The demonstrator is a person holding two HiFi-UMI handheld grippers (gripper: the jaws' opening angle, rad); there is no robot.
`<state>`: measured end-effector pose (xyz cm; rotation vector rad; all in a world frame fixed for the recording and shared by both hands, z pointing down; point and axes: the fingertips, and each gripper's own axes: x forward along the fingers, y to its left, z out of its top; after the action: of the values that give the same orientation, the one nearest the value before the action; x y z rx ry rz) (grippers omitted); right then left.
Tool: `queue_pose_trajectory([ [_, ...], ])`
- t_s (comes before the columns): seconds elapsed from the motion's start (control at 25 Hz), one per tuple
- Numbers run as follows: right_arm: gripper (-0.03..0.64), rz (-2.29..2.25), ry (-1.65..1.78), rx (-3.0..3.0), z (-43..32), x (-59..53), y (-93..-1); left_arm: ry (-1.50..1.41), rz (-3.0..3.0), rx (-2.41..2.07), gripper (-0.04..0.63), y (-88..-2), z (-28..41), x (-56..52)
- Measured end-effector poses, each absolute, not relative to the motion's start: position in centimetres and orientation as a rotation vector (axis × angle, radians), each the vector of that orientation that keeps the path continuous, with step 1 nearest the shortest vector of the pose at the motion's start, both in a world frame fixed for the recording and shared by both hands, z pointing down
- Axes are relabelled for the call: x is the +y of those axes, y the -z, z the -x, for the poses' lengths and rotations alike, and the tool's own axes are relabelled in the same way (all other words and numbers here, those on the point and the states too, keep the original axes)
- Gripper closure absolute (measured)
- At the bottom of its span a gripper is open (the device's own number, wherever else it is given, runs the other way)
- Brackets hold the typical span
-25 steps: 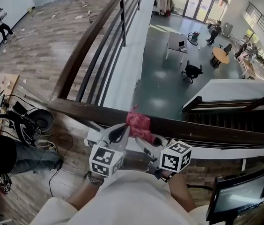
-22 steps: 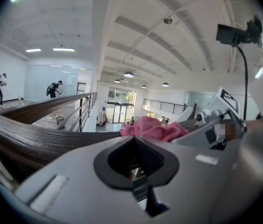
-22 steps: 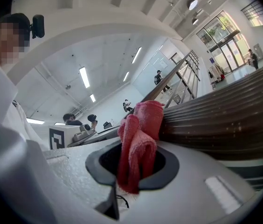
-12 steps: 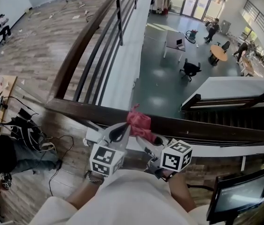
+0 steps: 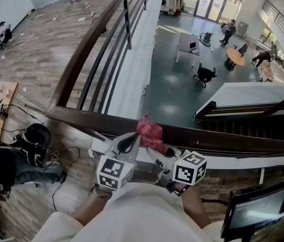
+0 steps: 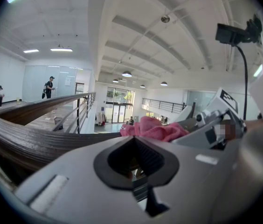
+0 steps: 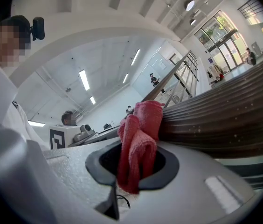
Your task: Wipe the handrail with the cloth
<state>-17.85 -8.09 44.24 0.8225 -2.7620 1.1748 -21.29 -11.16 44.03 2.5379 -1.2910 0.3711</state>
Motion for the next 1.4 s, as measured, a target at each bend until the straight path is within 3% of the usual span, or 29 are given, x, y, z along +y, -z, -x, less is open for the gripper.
queue_pose_trajectory([
  [1.4,0.555,-0.994,-1.203,-2.74,13.0,-8.4,-45.7,-0.486,-2.667,-1.142,0.591,-45.3,15.8,-11.5],
])
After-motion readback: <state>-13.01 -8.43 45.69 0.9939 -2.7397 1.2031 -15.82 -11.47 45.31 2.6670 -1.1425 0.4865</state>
